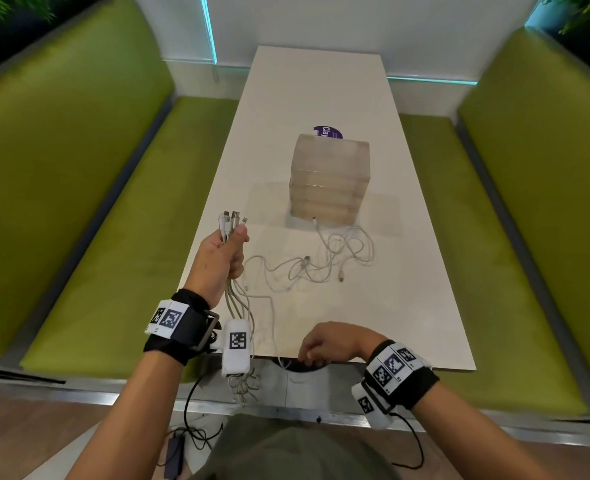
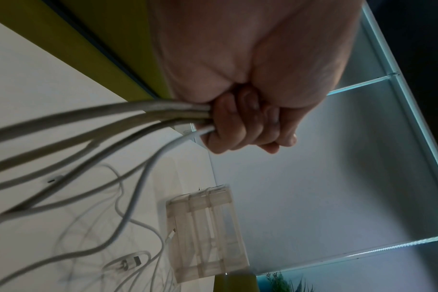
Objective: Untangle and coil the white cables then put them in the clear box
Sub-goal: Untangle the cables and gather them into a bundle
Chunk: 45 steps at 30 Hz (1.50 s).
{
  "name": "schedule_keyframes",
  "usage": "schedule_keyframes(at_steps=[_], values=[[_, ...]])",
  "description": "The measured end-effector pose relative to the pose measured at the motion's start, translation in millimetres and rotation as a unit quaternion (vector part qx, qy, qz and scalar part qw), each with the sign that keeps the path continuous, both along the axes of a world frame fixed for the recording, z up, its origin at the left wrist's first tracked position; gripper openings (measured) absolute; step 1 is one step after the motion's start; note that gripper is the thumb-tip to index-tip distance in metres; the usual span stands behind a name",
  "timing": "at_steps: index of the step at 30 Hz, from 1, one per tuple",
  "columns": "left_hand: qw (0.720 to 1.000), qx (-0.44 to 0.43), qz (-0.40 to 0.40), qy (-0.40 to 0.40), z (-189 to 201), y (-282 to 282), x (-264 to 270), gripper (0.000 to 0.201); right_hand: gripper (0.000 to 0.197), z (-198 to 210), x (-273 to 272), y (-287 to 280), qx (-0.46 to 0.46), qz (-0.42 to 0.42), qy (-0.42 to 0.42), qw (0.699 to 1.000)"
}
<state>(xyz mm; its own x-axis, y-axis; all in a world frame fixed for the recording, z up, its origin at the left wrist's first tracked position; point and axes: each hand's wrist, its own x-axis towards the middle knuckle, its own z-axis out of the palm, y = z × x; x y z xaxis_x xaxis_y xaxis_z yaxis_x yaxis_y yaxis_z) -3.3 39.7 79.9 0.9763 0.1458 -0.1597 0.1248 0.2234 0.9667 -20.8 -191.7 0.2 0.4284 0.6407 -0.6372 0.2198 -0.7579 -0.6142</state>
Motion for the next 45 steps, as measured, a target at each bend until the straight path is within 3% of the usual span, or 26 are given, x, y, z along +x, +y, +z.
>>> schedule_keyframes(at_steps=[5,11,18,21,24,29,31,33,36,38,41,45], values=[[1.000,-0.015,0.008,0.001,0.0,3.5,-2.1,0.024,0.019,10.3,25.1,11.5,0.050,-0.115,-0.059,0.990],[0.999,-0.029,0.021,0.008,0.7,6.3,-7.1,0.023,0.019,30.6,68.1,65.5,0.145,-0.196,-0.280,0.929],[0.996,-0.055,0.049,0.058,-5.1,10.8,-12.8,0.024,0.039,6.3,106.5,115.5,0.020,-0.049,-0.394,0.918],[0.994,-0.061,0.053,0.069,-4.6,13.5,-14.3,0.021,0.047,-5.4,113.7,128.3,-0.023,0.033,-0.380,0.924],[0.995,-0.059,0.056,0.062,-6.6,19.5,-16.0,0.023,0.038,-20.0,113.2,138.4,-0.054,0.091,-0.369,0.923],[0.993,-0.083,0.065,0.052,-11.7,29.5,-13.7,0.022,0.017,-27.4,110.4,134.3,-0.037,0.050,-0.428,0.901],[0.992,-0.080,0.079,0.053,-14.6,30.3,-11.1,0.023,0.012,-18.9,113.7,125.1,-0.007,0.003,-0.391,0.921],[0.991,-0.074,0.101,0.051,-17.5,29.8,-6.9,0.025,0.007,-0.7,113.8,115.5,0.100,-0.130,-0.313,0.935],[0.987,-0.085,0.131,0.044,-24.0,26.7,-0.3,0.024,0.011,35.0,100.5,101.9,0.283,-0.328,-0.210,0.877],[0.986,-0.100,0.125,0.036,-26.1,19.8,4.4,0.023,0.014,54.9,85.9,98.1,0.342,-0.351,-0.135,0.861],[0.992,-0.091,0.089,0.026,-24.8,4.2,9.3,0.023,0.016,66.6,70.5,99.2,0.359,-0.333,-0.054,0.870],[0.996,-0.070,0.045,0.012,-22.2,-13.7,9.5,0.029,0.019,67.4,65.7,95.6,0.382,-0.350,0.011,0.855]])
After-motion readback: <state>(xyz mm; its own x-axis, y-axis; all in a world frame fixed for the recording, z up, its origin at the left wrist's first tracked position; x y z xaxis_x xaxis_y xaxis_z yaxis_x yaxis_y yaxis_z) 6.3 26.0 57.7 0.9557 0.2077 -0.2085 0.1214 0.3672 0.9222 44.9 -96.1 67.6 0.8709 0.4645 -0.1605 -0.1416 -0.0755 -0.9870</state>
